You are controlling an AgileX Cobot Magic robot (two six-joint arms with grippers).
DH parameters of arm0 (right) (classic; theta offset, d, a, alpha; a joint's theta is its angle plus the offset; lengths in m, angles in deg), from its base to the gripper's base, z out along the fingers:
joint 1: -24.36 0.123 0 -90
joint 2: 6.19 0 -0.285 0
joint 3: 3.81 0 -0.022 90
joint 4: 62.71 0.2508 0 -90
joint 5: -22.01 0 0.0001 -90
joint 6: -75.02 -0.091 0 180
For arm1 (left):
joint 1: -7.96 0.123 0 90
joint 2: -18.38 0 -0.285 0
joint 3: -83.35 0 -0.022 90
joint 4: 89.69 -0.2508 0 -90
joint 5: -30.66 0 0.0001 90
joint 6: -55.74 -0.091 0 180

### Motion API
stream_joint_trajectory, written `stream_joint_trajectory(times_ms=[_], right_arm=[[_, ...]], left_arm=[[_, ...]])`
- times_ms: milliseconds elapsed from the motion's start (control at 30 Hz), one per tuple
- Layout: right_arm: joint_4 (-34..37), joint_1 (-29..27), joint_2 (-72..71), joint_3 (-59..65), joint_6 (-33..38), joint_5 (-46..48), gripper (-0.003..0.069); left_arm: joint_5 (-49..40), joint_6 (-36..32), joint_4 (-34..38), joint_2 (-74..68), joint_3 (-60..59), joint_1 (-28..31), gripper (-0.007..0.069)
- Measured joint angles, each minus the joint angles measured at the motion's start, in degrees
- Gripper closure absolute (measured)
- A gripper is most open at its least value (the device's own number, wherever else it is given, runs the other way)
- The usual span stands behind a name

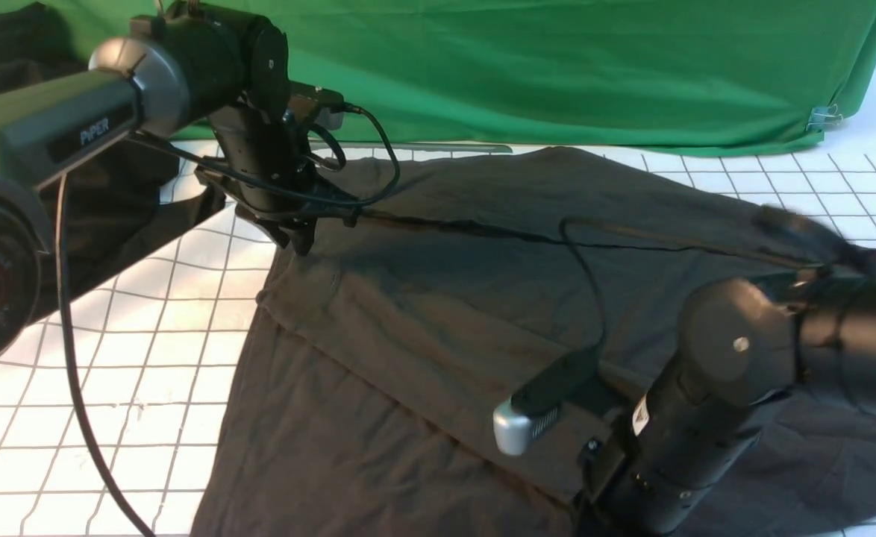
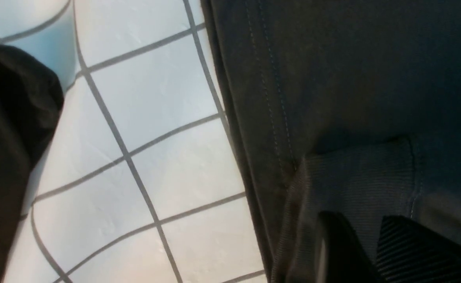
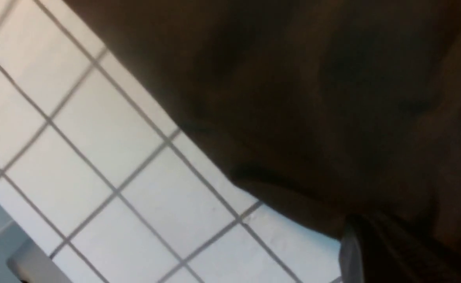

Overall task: Fold a long-sleeved shirt over a white checkered tablecloth.
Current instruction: 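Grab the top left corner of the dark shirt with the left gripper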

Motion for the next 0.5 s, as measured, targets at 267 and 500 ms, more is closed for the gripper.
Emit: stream_joint_trajectory(times_ms=[267,500], right_arm=[[-0.37,0.06,-0.58,1.78,-3.30,5.25,0.0654],[-0.66,0.06,-5.77,2.47,-4.11,5.64,0.0655]], left_arm=[[-0.07,0.00,0.08,0.00,0.00,0.00,0.0453],[-1.46,4.65,0.06,0.37,1.06,0.55,0.0518]])
